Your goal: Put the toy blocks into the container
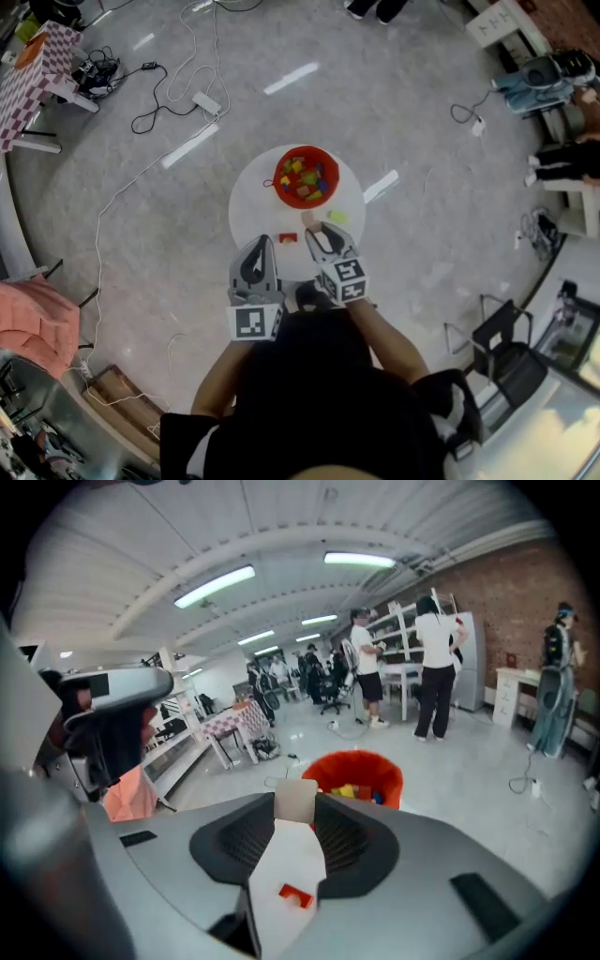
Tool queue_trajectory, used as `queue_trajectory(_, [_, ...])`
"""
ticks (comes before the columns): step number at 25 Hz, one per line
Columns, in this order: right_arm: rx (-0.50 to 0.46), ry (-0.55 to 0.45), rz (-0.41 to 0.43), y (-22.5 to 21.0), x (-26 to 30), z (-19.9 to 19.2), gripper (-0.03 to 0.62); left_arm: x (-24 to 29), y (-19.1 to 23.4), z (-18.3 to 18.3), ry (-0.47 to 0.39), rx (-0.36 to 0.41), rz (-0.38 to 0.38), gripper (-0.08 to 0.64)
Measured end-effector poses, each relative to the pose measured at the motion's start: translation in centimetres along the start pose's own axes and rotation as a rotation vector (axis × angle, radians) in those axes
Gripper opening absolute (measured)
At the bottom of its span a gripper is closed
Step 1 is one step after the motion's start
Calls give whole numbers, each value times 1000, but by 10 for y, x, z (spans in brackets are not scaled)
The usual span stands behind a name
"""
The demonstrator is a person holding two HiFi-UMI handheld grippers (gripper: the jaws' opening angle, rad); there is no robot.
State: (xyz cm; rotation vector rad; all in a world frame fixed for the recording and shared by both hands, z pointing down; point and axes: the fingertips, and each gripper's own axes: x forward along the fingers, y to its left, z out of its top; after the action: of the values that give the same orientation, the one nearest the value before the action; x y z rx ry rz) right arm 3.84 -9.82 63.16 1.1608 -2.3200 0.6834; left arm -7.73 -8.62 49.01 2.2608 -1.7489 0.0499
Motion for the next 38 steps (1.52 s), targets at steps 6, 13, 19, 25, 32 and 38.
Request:
queue_trajectory(6, [-53,-25,-75,-30,40,22,129,0,-7,3,-3,-11,-2,-9])
queue_trajectory(13, [-2,147,-135,-62,91,-14,129,-7,-14,4,12,26,-10,-9])
queue_trajectory(19, [3,47,-124,-70,71,-4,150,-12,-13,4,16,26,6,-9])
queue_trajectory(25, [-43,-201,-104,-61,1,43,8,-8,-17,7,2,36,-1,-9])
queue_trajectory(32, [54,-45,-151,-88,-12,-36,-3,0,-38,7,-7,32,-35,-9])
queue_trajectory(38, [142,215,-134,-99,1,-103,-3,3,-54,2,4,31,-53,-9])
